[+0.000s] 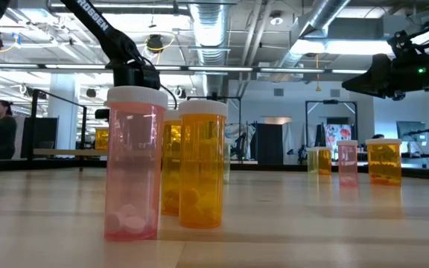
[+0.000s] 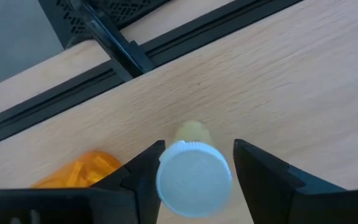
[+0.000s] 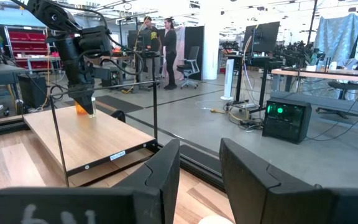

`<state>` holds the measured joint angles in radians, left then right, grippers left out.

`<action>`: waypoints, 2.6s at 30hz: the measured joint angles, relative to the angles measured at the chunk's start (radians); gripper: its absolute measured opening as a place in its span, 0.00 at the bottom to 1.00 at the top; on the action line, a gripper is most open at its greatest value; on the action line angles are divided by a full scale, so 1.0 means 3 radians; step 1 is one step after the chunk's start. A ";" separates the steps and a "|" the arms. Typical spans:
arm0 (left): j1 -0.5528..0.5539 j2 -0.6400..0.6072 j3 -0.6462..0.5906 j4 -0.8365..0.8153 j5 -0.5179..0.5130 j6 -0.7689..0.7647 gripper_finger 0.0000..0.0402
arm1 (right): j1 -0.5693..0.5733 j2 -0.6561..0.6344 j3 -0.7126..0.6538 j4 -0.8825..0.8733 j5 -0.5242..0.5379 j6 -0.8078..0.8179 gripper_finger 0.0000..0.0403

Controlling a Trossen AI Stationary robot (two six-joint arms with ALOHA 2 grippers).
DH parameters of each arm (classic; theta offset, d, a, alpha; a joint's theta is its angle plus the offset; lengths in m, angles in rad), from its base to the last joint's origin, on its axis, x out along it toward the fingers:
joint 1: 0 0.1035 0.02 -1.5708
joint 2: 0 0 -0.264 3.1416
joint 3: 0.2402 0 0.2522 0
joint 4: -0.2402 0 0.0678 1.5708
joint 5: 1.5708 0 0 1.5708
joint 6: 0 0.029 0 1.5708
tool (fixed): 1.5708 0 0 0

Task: Pick and place medicine bottles onto shelf by color
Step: Put the left yellow pill bottle on the shelf, then put the bottom yellow pill bottle aligned with the other yellow pill bottle on the shelf

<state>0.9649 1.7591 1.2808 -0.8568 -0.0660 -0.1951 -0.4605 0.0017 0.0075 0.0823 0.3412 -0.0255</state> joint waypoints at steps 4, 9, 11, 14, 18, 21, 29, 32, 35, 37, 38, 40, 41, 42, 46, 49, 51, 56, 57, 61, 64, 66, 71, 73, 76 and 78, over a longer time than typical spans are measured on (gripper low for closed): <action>0.0000 -0.0091 0.0000 0.0001 -0.0006 0.0036 0.47 | 0.0001 0.0000 0.0000 0.0001 0.0000 0.0000 0.34; -0.0001 -0.0228 0.0000 0.0005 -0.0059 0.0058 0.50 | 0.0001 0.0001 0.0000 0.0001 0.0000 -0.0001 0.34; -0.0006 -0.0277 0.0001 0.0005 -0.0074 0.0066 0.52 | 0.0000 0.0001 0.0000 0.0001 0.0000 -0.0001 0.34; -0.0006 -0.0325 0.0001 0.0010 -0.0108 0.0131 0.53 | 0.0000 0.0000 0.0000 0.0001 0.0000 -0.0001 0.35; -0.0005 -0.0386 0.0001 0.0115 -0.0128 0.0201 0.53 | 0.0000 0.0000 0.0001 0.0001 0.0000 -0.0001 0.34; -0.0020 -0.0477 0.0001 0.0191 -0.0114 0.0255 0.53 | 0.0001 0.0000 0.0000 0.0001 0.0000 -0.0001 0.34; -0.0348 -0.0847 0.0001 0.0204 -0.0105 0.0258 0.53 | 0.0000 0.0000 0.0001 0.0001 0.0000 -0.0001 0.34; -0.0662 -0.0969 -0.0002 0.0203 -0.0110 0.0202 0.53 | 0.0001 0.0000 0.0001 0.0000 0.0000 0.0000 0.34; -0.1057 -0.1035 -0.0023 0.0193 -0.0218 0.0111 0.53 | 0.0001 0.0000 0.0001 0.0001 0.0000 -0.0001 0.34; -0.1345 -0.1036 -0.0025 0.0192 -0.0330 0.0055 0.53 | 0.0000 0.0001 0.0000 0.0001 0.0000 0.0000 0.35; -0.1486 -0.1035 -0.0025 0.0187 -0.0389 0.0047 0.53 | 0.0001 0.0000 0.0000 0.0000 0.0000 0.0000 0.35; -0.1766 -0.1017 -0.0025 0.0193 -0.0488 0.0047 0.53 | 0.0000 0.0000 0.0001 0.0001 0.0000 0.0000 0.34; -0.1897 -0.1005 -0.0027 0.0195 -0.0528 0.0073 0.53 | 0.0001 0.0000 0.0001 0.0000 0.0000 -0.0001 0.34; -0.2018 -0.1003 -0.0057 0.0225 -0.0571 0.0130 0.53 | 0.0000 0.0001 0.0000 0.0001 0.0000 0.0000 0.34; -0.2438 -0.1010 -0.0356 0.0558 -0.0654 0.0385 0.53 | 0.0001 0.0000 0.0001 0.0001 0.0000 -0.0001 0.34; -0.2652 -0.1022 -0.0596 0.0829 -0.0542 0.0619 0.53 | 0.0000 0.0001 0.0001 0.0001 0.0000 0.0000 0.35; -0.2755 -0.1022 -0.0769 0.1109 -0.0496 0.0778 0.53 | 0.0000 0.0000 0.0000 0.0001 0.0000 -0.0001 0.34; -0.2895 -0.1023 -0.1113 0.1998 -0.0488 0.0890 0.53 | 0.0000 0.0000 0.0000 0.0001 0.0000 -0.0001 0.34; -0.2911 -0.1023 -0.1193 0.2130 -0.0450 0.0889 0.53 | 0.0000 0.0000 0.0000 0.0001 0.0000 -0.0001 0.34; -0.2959 -0.1023 -0.1542 0.2876 -0.0310 0.0889 0.53 | 0.0000 0.0000 0.0000 0.0001 0.0000 0.0000 0.35; -0.2983 -0.1023 -0.1775 0.3361 -0.0202 0.0899 0.53 | 0.0000 0.0000 0.0001 0.0001 0.0000 0.0000 0.34; -0.2995 -0.1023 -0.1905 0.3622 -0.0083 0.0900 0.53 | 0.0000 0.0000 0.0000 0.0001 0.0000 -0.0001 0.34; -0.3019 -0.1017 -0.2164 0.4239 0.0346 0.0935 0.53 | 0.0000 0.0000 0.0001 0.0001 0.0000 -0.0001 0.35; -0.3050 -0.0956 -0.2205 0.4466 0.0411 0.0980 0.53 | 0.0001 0.0001 0.0000 0.0001 0.0000 0.0000 0.34; -0.3113 -0.0735 -0.2188 0.4716 0.0406 0.1071 0.53 | 0.0000 0.0001 0.0001 0.0001 0.0000 0.0000 0.34; -0.3147 -0.0550 -0.2135 0.4864 0.0388 0.1110 0.53 | 0.0001 0.0001 0.0000 0.0001 0.0000 -0.0001 0.34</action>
<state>0.0209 1.5942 0.6404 0.6025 0.0505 0.1379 -0.4603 0.0019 0.0076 0.0826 0.3412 -0.0257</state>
